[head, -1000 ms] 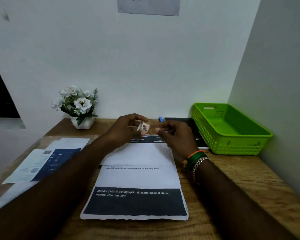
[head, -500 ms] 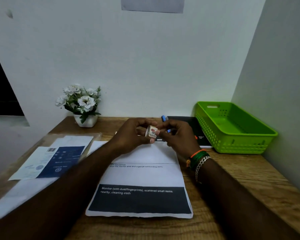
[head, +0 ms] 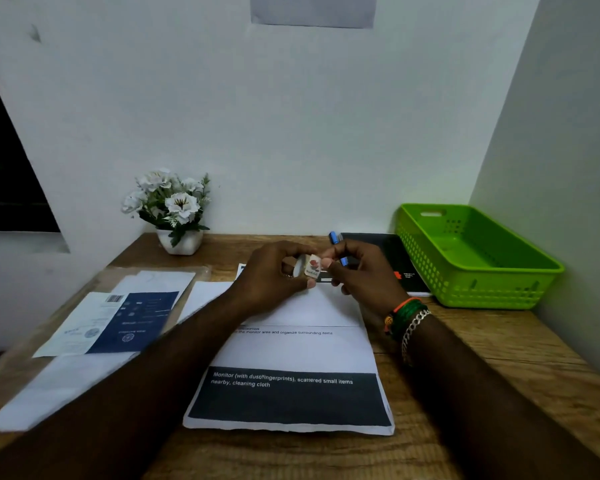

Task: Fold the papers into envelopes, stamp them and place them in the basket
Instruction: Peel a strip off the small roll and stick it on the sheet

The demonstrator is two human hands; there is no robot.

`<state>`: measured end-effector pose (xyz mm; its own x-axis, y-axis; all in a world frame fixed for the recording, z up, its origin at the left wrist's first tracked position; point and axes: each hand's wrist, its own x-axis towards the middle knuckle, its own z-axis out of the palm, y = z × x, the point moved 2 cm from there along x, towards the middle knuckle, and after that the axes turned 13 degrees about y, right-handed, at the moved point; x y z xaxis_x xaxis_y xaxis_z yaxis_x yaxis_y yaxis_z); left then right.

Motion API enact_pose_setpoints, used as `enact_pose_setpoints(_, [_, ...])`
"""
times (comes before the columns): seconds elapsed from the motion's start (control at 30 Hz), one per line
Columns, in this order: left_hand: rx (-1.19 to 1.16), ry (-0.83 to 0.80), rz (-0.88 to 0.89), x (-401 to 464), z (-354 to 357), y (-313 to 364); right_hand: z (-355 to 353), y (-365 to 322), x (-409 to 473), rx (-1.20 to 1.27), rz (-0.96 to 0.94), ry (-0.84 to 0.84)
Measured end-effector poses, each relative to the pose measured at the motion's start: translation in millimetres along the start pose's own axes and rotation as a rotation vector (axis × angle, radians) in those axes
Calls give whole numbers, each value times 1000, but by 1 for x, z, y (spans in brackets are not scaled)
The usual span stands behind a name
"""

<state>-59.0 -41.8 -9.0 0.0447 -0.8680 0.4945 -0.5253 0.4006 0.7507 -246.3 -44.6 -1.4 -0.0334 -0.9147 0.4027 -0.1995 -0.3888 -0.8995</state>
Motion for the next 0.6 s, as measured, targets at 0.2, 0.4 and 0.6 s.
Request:
enact_pose_setpoints(0.2, [111,65,11,5,-12,2,-3,-5,3,161,94,45])
enact_pose_setpoints(0.4, [530,108,-66,58,-44,-30,-8,0,8,184,164,136])
enact_pose_setpoints(0.6, [681,-93,-163,67,-45,-59,-9,0,7,196,224,134])
